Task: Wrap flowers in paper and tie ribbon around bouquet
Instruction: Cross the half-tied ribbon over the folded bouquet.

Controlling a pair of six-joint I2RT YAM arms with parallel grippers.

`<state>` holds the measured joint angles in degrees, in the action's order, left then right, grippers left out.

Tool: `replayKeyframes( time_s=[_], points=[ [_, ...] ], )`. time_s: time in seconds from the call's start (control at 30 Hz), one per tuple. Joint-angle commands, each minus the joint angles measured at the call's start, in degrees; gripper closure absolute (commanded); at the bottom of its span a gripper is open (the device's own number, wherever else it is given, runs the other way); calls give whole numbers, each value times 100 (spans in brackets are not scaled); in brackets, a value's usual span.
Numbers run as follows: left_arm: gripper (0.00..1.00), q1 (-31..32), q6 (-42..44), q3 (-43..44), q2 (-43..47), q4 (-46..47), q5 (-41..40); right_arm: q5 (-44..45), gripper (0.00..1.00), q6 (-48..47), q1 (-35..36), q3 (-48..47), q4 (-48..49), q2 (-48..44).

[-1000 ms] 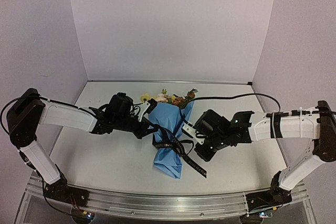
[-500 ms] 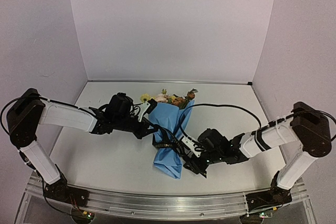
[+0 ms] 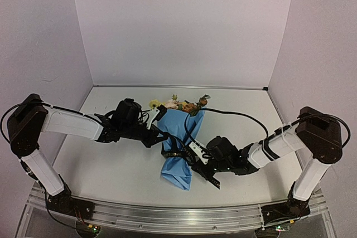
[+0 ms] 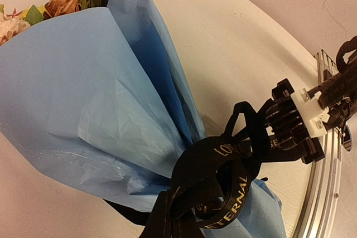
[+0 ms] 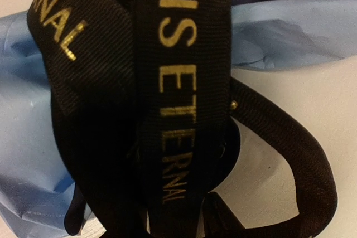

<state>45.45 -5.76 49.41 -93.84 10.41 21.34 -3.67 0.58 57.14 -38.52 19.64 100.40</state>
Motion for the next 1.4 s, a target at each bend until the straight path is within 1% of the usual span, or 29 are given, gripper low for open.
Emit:
replayKeyframes(
  time_s=[0.0,0.07,0.2,0.33,0.4,0.47,0.53,0.73,0.8,0.97,1.03,1.2,1.27,1.37],
  points=[
    [100,17,139,218,107,24,45,81,82,-13,9,-134,35,-11],
    [100,16,136,209,105,22,46,75,91,-12,9,-166,-145,-126],
    [100,17,145,192,104,31,45,-55,99,-13,9,-311,-915,-441],
    [100,16,145,195,111,43,54,-127,100,-173,10,-386,-1351,-658],
    [100,20,145,192,119,56,54,-193,98,-130,8,-416,-1475,-762],
    [100,16,145,192,114,65,54,-303,91,-103,8,-508,-1770,-820],
    [100,16,145,187,118,62,62,-403,89,-102,9,-573,-1944,-818],
    [100,16,145,150,162,71,63,-531,85,156,8,-583,-1955,-654],
    [100,16,145,136,173,77,70,-545,81,176,14,-566,-1955,-611],
    [100,17,134,131,176,90,80,-509,76,206,6,-525,-1955,-509],
    [100,16,128,131,179,97,86,-454,77,222,9,-525,-1955,-469],
    [100,16,136,130,166,108,99,-270,100,181,7,-595,-2267,-500],
    [100,18,134,128,147,120,116,-118,100,110,5,-693,-2425,-587],
    [100,18,131,113,125,119,124,224,100,-99,-12,-990,-2954,-835]
  ],
)
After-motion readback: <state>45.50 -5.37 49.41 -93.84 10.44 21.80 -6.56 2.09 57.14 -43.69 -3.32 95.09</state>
